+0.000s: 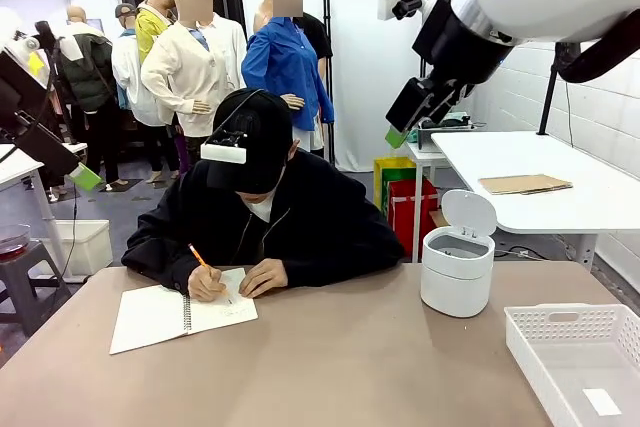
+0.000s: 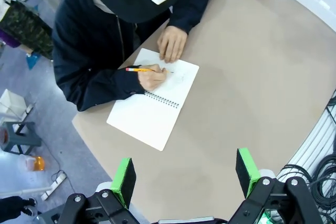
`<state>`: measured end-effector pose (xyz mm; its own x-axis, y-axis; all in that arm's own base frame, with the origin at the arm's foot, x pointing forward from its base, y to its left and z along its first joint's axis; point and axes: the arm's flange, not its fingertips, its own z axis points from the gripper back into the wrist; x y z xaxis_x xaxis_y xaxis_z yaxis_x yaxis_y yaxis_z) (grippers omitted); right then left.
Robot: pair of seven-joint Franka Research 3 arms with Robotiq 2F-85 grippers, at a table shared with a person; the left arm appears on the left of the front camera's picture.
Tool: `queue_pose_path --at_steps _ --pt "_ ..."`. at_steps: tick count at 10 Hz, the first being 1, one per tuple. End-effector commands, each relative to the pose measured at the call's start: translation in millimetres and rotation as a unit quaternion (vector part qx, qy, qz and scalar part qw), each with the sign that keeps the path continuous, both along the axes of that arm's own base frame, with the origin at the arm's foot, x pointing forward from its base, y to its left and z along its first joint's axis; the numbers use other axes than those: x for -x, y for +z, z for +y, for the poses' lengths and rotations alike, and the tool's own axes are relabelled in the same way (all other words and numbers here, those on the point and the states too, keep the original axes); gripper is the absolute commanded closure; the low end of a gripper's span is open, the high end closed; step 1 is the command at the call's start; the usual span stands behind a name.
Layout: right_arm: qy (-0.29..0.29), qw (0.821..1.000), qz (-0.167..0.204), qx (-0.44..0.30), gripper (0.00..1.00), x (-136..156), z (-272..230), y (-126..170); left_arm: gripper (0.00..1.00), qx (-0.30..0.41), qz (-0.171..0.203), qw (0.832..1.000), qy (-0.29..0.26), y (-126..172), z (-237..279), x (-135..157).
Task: Sort the paper based on its condition.
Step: If a person hands you a paper, place it in the Organizing basket , and if it's crumpled, put it in the Trash can.
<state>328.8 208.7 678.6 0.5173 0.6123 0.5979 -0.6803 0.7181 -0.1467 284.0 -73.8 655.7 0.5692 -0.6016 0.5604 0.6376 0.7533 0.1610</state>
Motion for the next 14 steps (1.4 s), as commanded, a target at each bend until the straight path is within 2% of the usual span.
queue_pose_path --at_steps 1,5,6,7,14 --pt "-0.003 1.0 -0.002 -0.001 0.0 -2 -9 -1 0.0 -0.012 -0.022 1.0 0.016 0 7 6" --pt "-0.026 0.999 -0.013 -0.042 0.0 -6 -32 -6 0.0 -0.003 -0.038 0.999 0.034 4 12 10" --pt "-0.024 0.998 -0.041 -0.048 0.0 -5 -32 -9 0.0 -0.013 -0.05 0.997 0.052 2 11 9" --pt "-0.027 0.999 -0.005 -0.022 0.0 -5 -27 6 0.0 -0.001 -0.029 0.999 0.018 11 12 11" --pt "-0.027 0.999 -0.005 -0.022 0.0 -5 -27 6 0.0 -0.001 -0.029 0.999 0.018 11 12 11"
